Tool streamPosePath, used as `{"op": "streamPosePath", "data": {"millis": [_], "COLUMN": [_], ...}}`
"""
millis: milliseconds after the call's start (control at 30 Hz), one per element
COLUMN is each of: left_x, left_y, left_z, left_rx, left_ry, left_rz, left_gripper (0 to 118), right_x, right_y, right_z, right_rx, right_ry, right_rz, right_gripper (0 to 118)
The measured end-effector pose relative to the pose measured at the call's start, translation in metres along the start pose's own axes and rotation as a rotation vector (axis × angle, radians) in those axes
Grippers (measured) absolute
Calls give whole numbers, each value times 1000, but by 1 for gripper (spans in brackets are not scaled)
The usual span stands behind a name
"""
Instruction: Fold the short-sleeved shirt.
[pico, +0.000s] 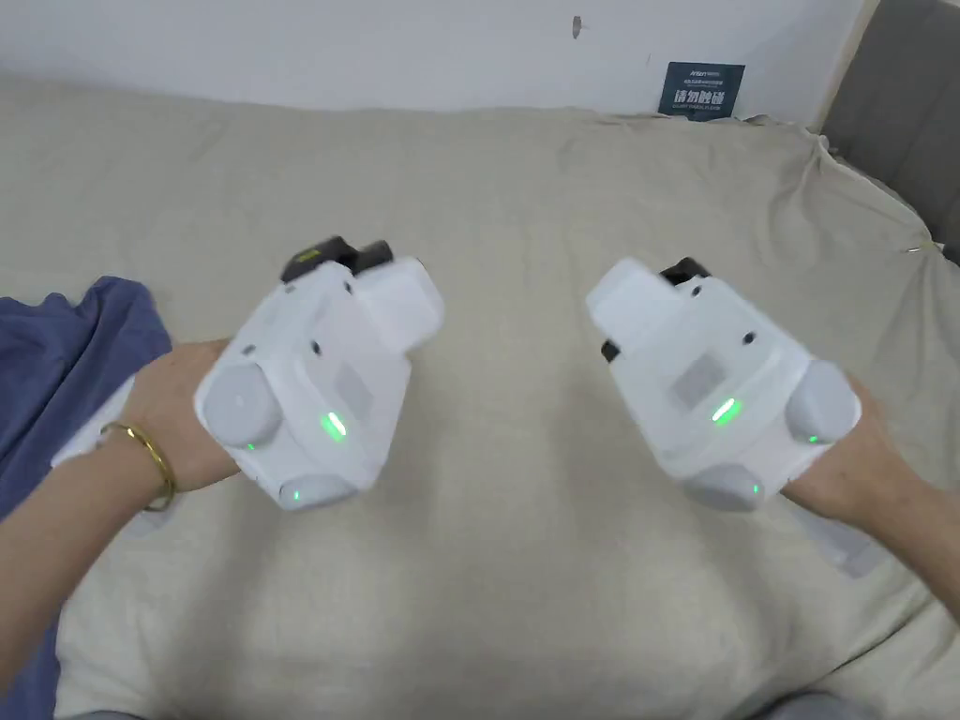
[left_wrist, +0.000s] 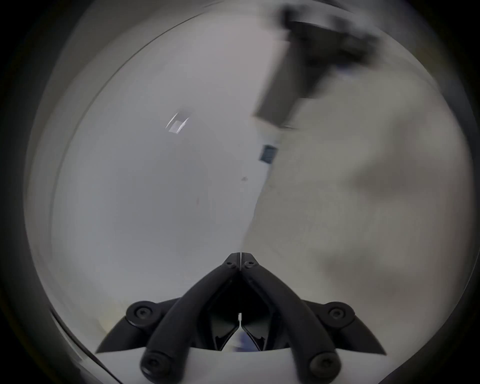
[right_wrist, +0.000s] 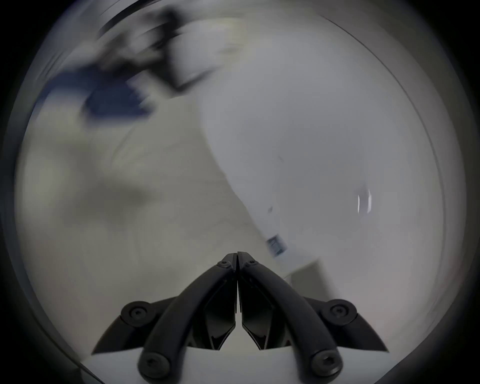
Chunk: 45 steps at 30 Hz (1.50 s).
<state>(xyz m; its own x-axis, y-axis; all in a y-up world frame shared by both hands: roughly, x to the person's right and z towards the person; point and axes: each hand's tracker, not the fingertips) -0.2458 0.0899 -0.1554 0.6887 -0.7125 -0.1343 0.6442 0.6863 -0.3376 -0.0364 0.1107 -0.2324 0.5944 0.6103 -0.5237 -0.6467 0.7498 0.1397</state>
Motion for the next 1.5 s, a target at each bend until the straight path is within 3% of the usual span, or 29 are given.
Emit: {"op": "streamPosePath", "data": {"millis": [100, 133, 200, 367, 600, 1500], "left_x": [-24, -27, -27, -14, -1, 4], "left_y": [-2, -5, -13, -25, -31, -33], "left_z": [-3, -2, 2, 9, 16, 14], "left_rx": [-54, -63, -67, -79, -80, -83], "left_ry": [48, 68, 93, 109, 81, 49], "left_rz": [477, 585, 728, 848, 819, 758], "left_gripper": [0, 0, 0, 0, 0, 0], "right_x": [24, 28, 28, 9, -6, -6], "right_y": [-3, -7, -20, -34, -47, -43], "right_z": [-1, 1, 1, 9, 11, 18], "right_rx": [18, 30, 66, 67, 20, 43], "right_ry": [-27, -27, -64, -79, -61, -45], "right_rz": [-480, -599, -749, -742, -741, -698], "right_gripper": [0, 0, 0, 0, 0, 0]}}
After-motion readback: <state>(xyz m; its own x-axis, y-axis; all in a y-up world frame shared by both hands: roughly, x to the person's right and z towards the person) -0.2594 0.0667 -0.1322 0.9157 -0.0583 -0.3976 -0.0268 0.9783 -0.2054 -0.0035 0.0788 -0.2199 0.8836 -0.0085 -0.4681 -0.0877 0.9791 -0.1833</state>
